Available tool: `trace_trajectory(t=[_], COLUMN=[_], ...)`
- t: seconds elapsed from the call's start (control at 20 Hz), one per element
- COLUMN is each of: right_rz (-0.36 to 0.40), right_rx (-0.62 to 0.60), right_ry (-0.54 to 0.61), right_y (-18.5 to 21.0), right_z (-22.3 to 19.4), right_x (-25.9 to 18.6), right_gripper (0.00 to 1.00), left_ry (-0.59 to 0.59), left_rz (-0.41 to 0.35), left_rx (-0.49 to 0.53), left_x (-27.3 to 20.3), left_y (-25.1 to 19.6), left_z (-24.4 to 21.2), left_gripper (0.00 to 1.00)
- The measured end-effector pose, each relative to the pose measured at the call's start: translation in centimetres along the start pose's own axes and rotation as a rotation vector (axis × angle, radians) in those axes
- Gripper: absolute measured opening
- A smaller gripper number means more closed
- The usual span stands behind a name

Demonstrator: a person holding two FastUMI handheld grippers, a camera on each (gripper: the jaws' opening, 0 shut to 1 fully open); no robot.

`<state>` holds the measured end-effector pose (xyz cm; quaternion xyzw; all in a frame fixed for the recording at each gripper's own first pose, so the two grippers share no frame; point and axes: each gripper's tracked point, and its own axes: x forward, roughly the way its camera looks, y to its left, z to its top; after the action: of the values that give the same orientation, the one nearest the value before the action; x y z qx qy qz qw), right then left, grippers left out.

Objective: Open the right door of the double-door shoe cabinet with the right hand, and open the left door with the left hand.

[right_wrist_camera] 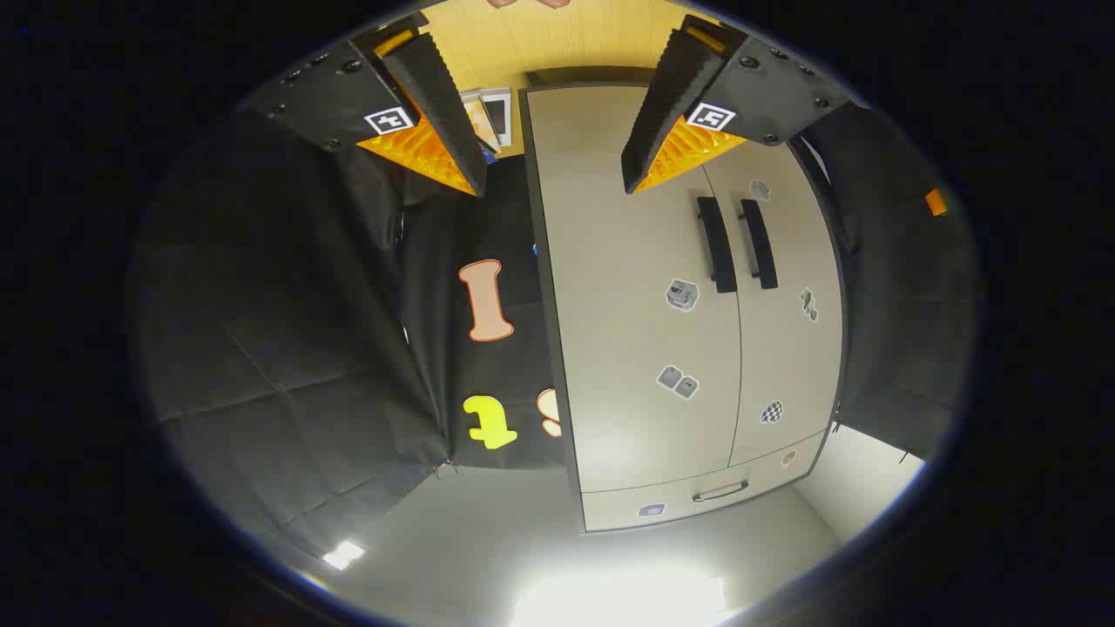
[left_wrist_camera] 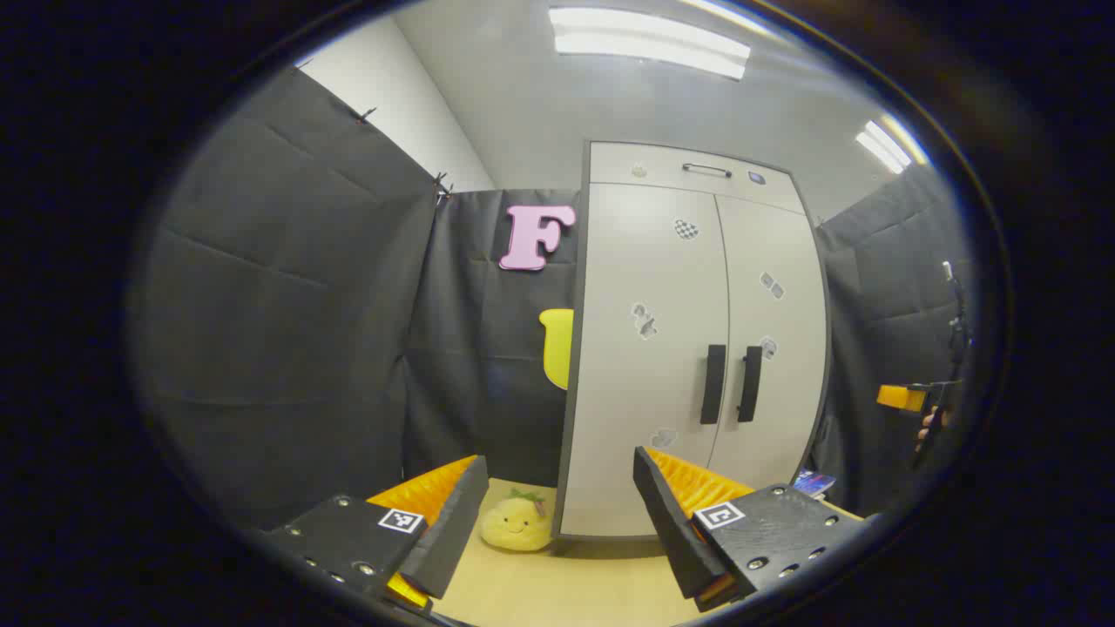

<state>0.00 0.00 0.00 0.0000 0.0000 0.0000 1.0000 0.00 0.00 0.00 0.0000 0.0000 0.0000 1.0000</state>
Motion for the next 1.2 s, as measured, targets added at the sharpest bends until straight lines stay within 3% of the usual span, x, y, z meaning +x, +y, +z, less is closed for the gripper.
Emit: trace_trajectory(t=[0.55,1.2], right_rz=[0.085,0.252], right_rx=[-0.023,0.036], right_ry=[-0.01,-0.039], right_y=[3.8,13.0], right_z=[2.3,6.2], right_x=[2.5,7.3], right_gripper=[0.98,0.97], left_ry=[0.018,0.061], left_rz=[0.034,0.017], left_rx=[-0.023,-0.04], left_x=[-1.8,-0.5], left_y=[1.1,1.8], left_z=[-1.3,-4.0], left_gripper=[0.96,0.99])
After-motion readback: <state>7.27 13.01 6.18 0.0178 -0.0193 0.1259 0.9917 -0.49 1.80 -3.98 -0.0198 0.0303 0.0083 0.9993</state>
